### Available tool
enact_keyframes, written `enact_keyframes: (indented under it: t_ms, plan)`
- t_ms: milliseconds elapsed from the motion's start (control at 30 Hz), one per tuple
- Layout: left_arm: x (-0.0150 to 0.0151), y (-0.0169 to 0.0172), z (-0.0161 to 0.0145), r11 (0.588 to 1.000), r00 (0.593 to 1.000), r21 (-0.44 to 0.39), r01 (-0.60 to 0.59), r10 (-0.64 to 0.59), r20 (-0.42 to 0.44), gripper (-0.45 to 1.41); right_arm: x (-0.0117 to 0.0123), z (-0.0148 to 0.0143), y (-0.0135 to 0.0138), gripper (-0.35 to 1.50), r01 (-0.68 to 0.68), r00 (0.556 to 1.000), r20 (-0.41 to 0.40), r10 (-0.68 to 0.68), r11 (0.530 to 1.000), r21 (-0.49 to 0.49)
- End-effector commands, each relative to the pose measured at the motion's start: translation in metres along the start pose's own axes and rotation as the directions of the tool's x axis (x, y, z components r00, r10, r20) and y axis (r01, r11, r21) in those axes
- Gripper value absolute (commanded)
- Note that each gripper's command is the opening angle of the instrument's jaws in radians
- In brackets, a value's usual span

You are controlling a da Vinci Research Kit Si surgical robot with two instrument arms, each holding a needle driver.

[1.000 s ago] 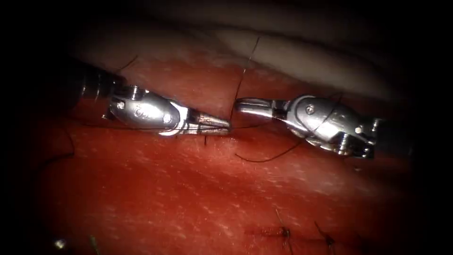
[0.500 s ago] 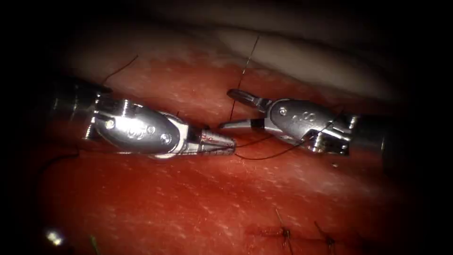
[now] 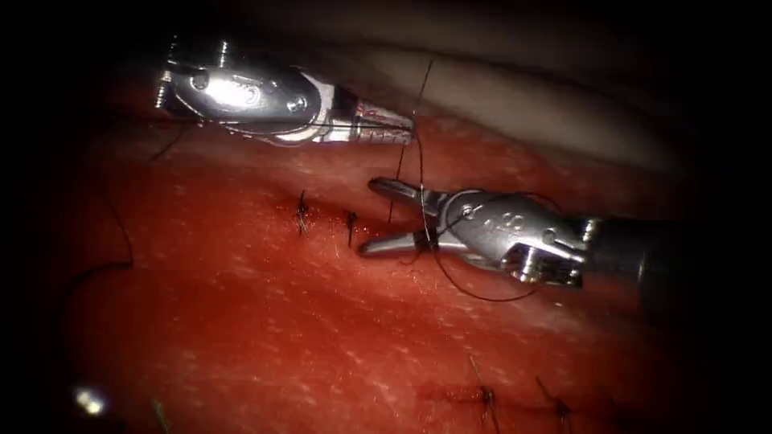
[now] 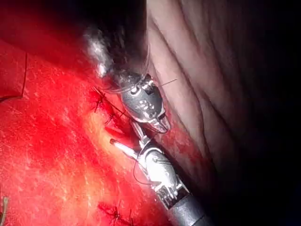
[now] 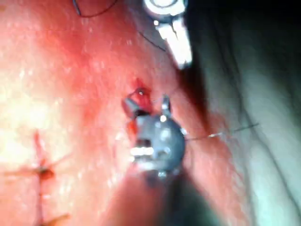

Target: Wound Closure

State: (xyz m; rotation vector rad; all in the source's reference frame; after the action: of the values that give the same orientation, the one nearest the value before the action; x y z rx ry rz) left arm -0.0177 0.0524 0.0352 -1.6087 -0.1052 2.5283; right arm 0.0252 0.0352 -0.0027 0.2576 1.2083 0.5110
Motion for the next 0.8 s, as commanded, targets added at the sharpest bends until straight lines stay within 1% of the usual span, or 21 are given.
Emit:
enact_keyframes:
  t_ms: [33,133,200,233,300,433,500,533,567,633,667,800]
  plan:
    - [-0.0008,-0.0001,0.001,1.0,1.0,-0.002,-0.004,0.004,0.003,-0.35,0.0002,0.0009,0.0001,0.89,0.003,1.0,-0.007,-0.003,1.0,0.002]
    - [-0.003,-0.001,0.0026,1.0,1.0,-0.004,-0.019,0.019,0.016,-0.35,0.0002,0.0007,0.0,0.89,0.003,1.0,-0.025,-0.003,1.0,0.001]
    - [-0.0042,-0.0013,0.0034,1.0,1.0,-0.009,-0.028,0.029,0.013,-0.35,0.0003,0.0006,-0.0001,0.89,0.003,0.999,-0.036,-0.003,1.0,-0.001]
    - [-0.0056,-0.0013,0.0042,0.999,0.999,-0.013,-0.046,0.047,0.019,-0.35,0.0003,0.0005,-0.0001,0.88,0.003,0.999,-0.042,-0.003,1.0,-0.001]
    - [-0.007,-0.0012,0.0048,0.998,0.998,-0.021,-0.052,0.053,0.027,-0.35,0.0005,0.0003,-0.0001,0.88,0.002,0.999,-0.048,-0.002,1.0,0.0]
    - [-0.011,-0.0003,0.0059,0.999,0.999,-0.04,-0.035,0.036,0.036,-0.35,0.0011,-0.0006,0.0002,0.83,-0.004,0.996,-0.086,0.003,1.0,-0.003]
    - [-0.0132,0.0009,0.0063,0.998,0.999,-0.053,-0.018,0.02,0.044,-0.35,0.0014,-0.0011,0.0005,0.83,-0.016,0.993,-0.116,0.012,0.999,-0.036]
    - [-0.0136,0.0011,0.0062,0.998,0.999,-0.054,-0.016,0.019,0.045,-0.35,0.0014,-0.0012,0.0006,0.81,-0.023,0.992,-0.125,0.018,0.999,-0.046]
    - [-0.0142,0.002,0.006,0.998,0.999,-0.062,-0.014,0.017,0.043,-0.35,0.0013,-0.0015,0.0008,0.78,-0.046,0.989,-0.143,0.035,0.996,-0.077]
    - [-0.0143,0.0026,0.0056,0.998,0.999,-0.065,-0.011,0.014,0.042,-0.35,0.0012,-0.0017,0.0013,0.78,-0.071,0.987,-0.155,0.053,0.991,-0.115]
    - [-0.0137,0.0036,0.0051,0.997,0.999,-0.071,-0.011,0.014,0.038,-0.35,0.0011,-0.0018,0.002,0.78,-0.122,0.981,-0.167,0.095,0.98,-0.16]
    - [-0.0125,0.005,0.0048,0.997,0.999,-0.08,-0.009,0.012,0.033,-0.35,0.001,-0.0019,0.0027,0.78,-0.17,0.976,-0.17,0.137,0.965,-0.199]
